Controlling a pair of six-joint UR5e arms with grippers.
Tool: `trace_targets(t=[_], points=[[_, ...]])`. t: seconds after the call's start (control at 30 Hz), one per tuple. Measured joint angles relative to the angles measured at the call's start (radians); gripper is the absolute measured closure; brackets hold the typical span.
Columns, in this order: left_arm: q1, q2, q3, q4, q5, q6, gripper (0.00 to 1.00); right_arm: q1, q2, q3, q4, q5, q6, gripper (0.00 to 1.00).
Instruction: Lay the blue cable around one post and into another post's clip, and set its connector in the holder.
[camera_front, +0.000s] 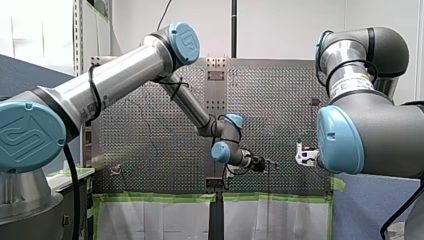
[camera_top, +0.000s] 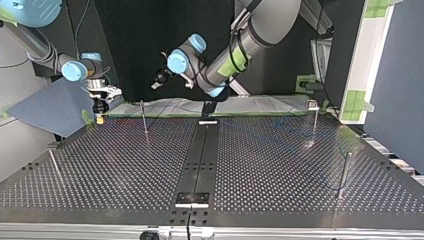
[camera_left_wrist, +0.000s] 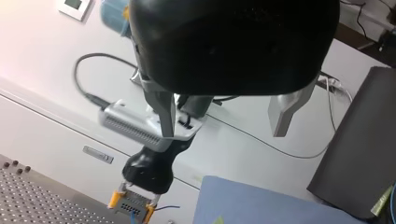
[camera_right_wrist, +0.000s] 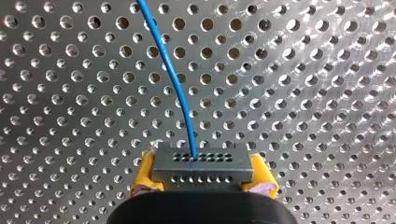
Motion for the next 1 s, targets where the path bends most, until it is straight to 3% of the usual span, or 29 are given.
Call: trace_targets(t=[0.4, 0.7, 1.0], points=[[-0.008, -0.079, 0.080, 0.098, -0.086, -0.098, 0.02, 0.003, 0.000, 0.000, 0.005, 0.000, -0.002, 1.00], [-0.018, -0.089, 0.153, 0.178, -0.171, -0.175, 0.02, 0.009, 0.000, -0.002, 0.008, -0.001, -0.002, 1.00], [-0.047, -0.092, 0.143, 0.140, -0.246, -0.124, 0.02, 0.014, 0.000, -0.002, 0.009, -0.001, -0.001, 1.00]])
